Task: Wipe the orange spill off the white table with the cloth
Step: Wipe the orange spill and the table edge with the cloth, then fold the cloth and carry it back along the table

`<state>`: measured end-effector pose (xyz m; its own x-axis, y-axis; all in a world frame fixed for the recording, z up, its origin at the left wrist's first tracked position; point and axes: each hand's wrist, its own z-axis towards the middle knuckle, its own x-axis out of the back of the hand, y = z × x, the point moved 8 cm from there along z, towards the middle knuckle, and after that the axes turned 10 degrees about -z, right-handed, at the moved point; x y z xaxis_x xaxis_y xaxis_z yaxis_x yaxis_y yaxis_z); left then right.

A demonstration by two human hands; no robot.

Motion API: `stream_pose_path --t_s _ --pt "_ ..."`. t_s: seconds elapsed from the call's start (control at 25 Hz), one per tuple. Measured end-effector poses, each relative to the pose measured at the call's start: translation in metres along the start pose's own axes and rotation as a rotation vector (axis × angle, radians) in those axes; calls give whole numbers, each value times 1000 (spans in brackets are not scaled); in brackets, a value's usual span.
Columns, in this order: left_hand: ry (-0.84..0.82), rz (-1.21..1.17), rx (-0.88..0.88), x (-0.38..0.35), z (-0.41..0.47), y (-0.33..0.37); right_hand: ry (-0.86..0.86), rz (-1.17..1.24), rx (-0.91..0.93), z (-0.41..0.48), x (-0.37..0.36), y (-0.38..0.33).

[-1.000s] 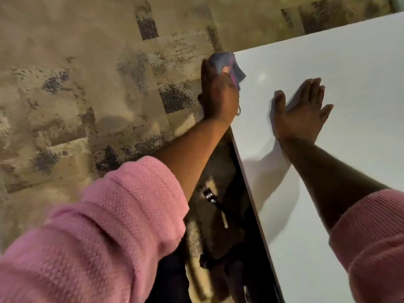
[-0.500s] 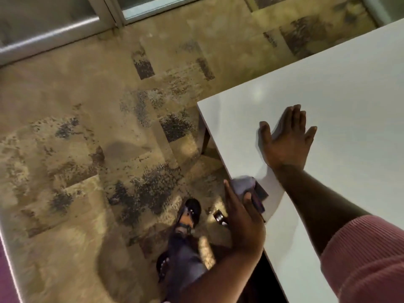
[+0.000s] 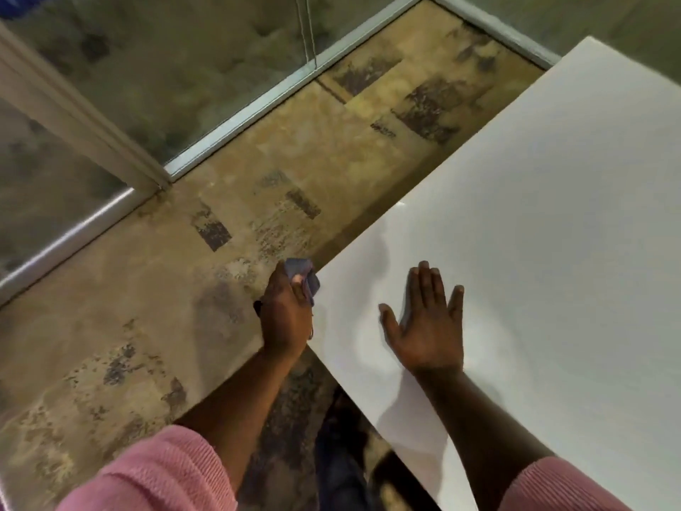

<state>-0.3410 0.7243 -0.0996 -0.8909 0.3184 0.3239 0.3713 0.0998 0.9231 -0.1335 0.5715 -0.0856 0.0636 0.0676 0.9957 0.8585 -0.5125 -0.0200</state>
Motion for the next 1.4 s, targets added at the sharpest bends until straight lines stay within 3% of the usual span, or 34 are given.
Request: stream_pose_path --t_s 0.04,0.12,0.16,0.24,0.48,0.84,0.96,1.08,1.4 --pt "-61 205 -8 -10 9 8 13 25 0 1 2 1" --pt "-188 557 -234 -42 11 35 47 95 7 -2 4 2" --pt "-279 623 -375 -67 9 52 64 146 -15 1 6 7" --pt "-407 752 -456 -97 -2 67 89 240 -49 1 8 13" --pt "-432 822 -343 -71 -5 85 3 287 -95 9 11 17" --pt "-763 962 -226 -68 78 105 -13 428 -164 50 52 -64" --pt "-916 1185 -374 -75 91 112 -73 391 -246 51 54 -74" --pt "-946 1302 -562 -75 90 122 -131 319 -308 47 58 -78" --pt "-1023 976 -895 -69 62 201 94 204 -564 7 146 -62"
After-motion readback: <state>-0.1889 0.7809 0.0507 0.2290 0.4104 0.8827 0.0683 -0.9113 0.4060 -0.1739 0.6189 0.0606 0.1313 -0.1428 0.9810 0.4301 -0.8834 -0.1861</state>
